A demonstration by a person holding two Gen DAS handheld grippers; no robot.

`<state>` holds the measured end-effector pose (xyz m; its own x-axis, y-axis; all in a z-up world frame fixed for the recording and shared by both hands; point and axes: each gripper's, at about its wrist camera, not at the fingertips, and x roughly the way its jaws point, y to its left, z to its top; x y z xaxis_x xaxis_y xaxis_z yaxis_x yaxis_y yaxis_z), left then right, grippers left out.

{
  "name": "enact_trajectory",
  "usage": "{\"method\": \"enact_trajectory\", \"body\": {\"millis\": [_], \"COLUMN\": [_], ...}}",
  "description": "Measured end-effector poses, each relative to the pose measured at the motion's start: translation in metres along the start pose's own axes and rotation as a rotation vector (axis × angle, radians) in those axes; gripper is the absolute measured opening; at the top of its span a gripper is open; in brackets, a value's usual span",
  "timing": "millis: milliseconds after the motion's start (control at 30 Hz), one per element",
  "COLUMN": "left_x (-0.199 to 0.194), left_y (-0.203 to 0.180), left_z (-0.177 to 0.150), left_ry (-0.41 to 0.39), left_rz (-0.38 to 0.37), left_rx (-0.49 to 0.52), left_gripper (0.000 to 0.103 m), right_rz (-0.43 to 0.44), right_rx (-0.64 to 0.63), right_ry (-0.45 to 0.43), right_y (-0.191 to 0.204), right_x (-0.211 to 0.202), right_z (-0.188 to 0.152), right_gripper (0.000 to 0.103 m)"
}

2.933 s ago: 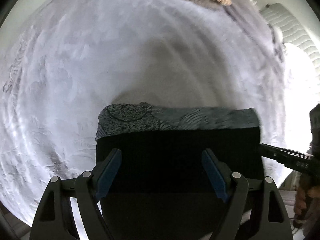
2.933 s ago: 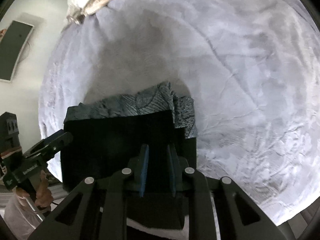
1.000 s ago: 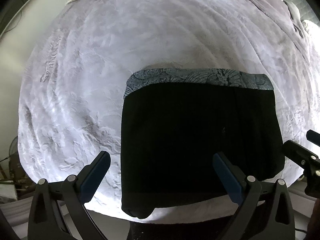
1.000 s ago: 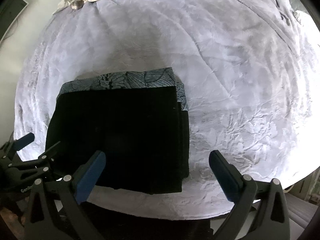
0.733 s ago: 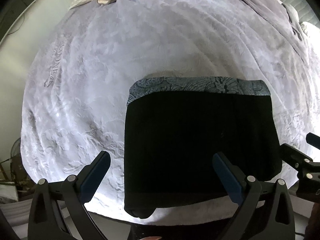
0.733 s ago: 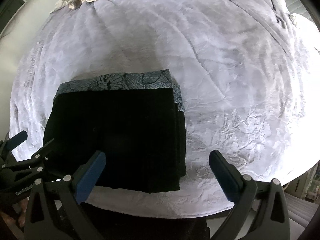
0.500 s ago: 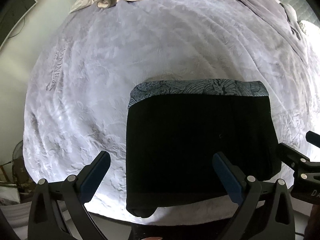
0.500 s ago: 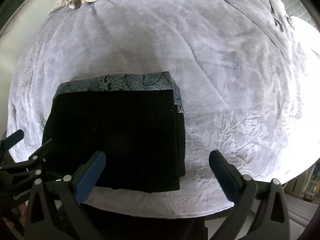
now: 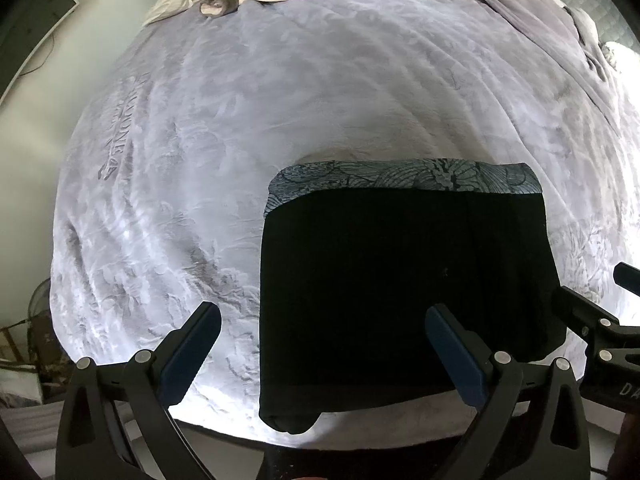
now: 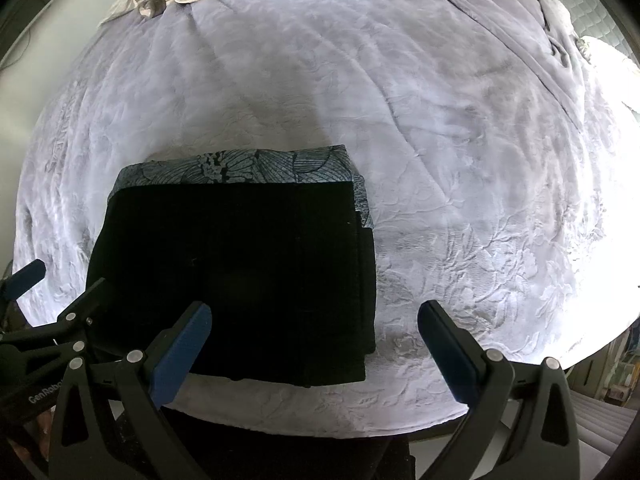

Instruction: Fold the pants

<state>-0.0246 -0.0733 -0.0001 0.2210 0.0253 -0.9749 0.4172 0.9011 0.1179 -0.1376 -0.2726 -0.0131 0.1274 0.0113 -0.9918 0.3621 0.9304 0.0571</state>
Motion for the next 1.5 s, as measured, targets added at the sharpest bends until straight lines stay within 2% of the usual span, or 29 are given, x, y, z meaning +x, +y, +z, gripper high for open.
{"method": "enact_trajectory", "body": {"millis": [1500], "left_x": [0.0040], "left_y": [0.0007], "left_z": [-0.0007], "left_ry": [0.015], "left_rz": [-0.002], "left_rx": [0.010], "left_gripper": [0.103], "right_rz": [-0.002], "right_rx": [-0.019], "right_ry": [0.011], "right_y": [0.0053], "right_x": [0.0037], "right_z": [0.0012], "right_gripper": [0.103]}}
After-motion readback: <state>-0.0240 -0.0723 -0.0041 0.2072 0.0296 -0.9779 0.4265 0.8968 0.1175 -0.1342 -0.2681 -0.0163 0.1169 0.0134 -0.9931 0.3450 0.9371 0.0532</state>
